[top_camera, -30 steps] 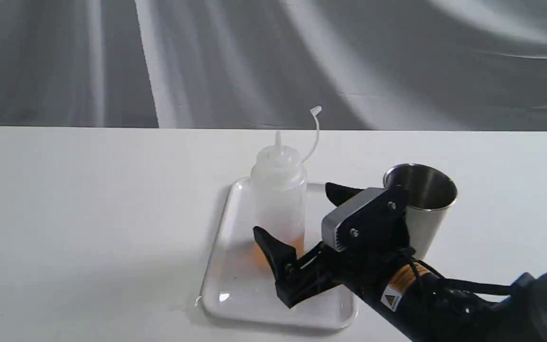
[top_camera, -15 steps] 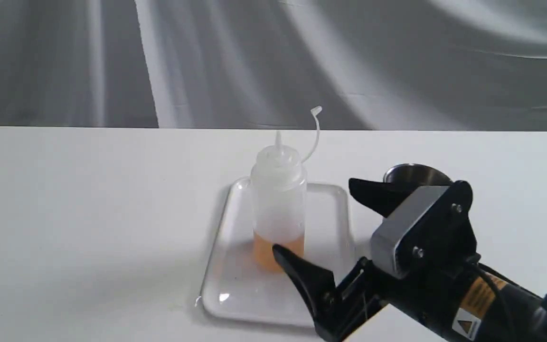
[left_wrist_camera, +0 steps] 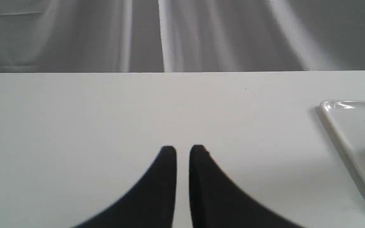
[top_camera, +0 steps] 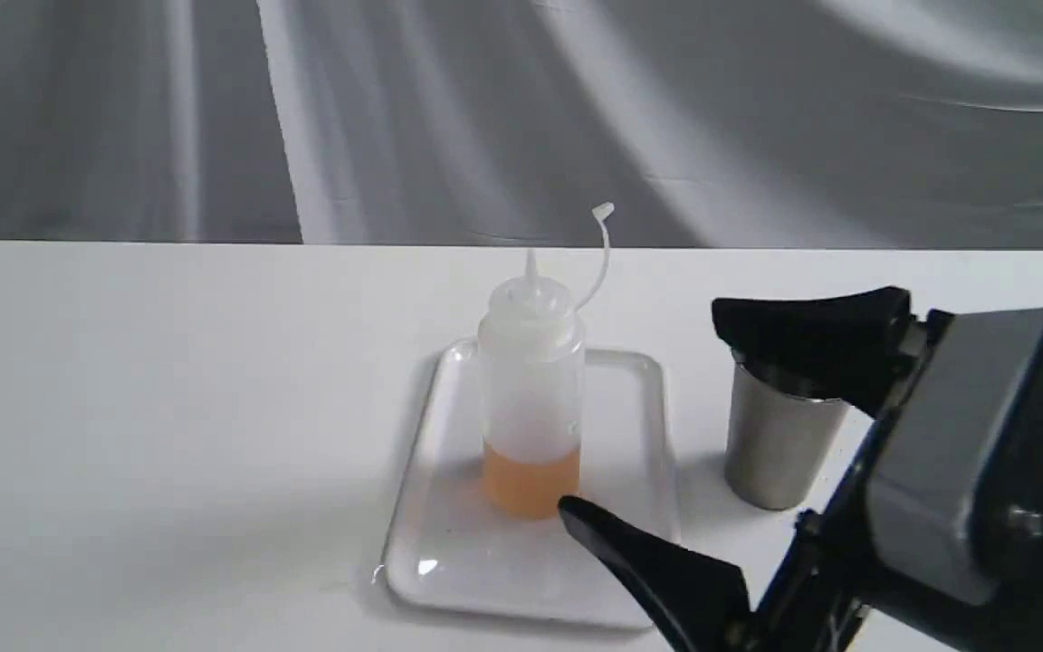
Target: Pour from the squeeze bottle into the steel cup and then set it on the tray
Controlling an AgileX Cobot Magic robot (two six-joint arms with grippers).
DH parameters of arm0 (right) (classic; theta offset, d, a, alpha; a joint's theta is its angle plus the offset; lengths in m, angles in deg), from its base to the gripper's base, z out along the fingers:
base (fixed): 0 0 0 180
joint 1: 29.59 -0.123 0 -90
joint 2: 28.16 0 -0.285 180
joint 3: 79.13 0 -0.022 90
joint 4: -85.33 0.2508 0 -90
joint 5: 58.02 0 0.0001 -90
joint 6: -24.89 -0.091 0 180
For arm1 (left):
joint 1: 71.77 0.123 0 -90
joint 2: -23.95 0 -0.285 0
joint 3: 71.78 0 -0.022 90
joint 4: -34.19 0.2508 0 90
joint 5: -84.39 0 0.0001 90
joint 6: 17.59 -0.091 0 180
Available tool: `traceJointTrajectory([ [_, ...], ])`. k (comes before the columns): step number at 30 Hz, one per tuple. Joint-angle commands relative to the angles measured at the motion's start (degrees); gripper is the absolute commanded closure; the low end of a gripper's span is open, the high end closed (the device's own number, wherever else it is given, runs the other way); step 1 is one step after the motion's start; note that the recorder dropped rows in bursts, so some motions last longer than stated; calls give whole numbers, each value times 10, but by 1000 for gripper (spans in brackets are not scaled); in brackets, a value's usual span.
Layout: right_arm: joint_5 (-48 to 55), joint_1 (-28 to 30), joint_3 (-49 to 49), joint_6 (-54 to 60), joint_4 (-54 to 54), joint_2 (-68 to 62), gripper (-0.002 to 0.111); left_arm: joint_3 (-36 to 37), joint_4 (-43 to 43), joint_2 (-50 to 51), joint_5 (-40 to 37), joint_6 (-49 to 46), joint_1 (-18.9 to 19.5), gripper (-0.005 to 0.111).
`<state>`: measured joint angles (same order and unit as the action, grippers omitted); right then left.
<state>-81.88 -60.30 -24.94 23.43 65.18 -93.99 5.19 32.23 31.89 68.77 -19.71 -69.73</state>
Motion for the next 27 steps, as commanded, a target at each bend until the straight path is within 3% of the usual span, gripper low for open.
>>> traceJointTrajectory([
  [1, 72, -17, 3, -8, -2, 71, 3, 3, 0, -1, 4, 2, -3, 98],
  [12, 279, -64, 3, -18, 8, 231, 3, 3, 0, -1, 4, 0, -3, 98],
  [20, 336, -66, 3, -18, 94, 297, 5, 3, 0, -1, 4, 0, -3, 98],
  [23, 360, -66, 3, -18, 106, 312, 15, 3, 0, -1, 4, 3, -3, 98],
  [27, 372, -66, 3, -18, 160, 323, 50, 3, 0, -1, 4, 3, -3, 98],
])
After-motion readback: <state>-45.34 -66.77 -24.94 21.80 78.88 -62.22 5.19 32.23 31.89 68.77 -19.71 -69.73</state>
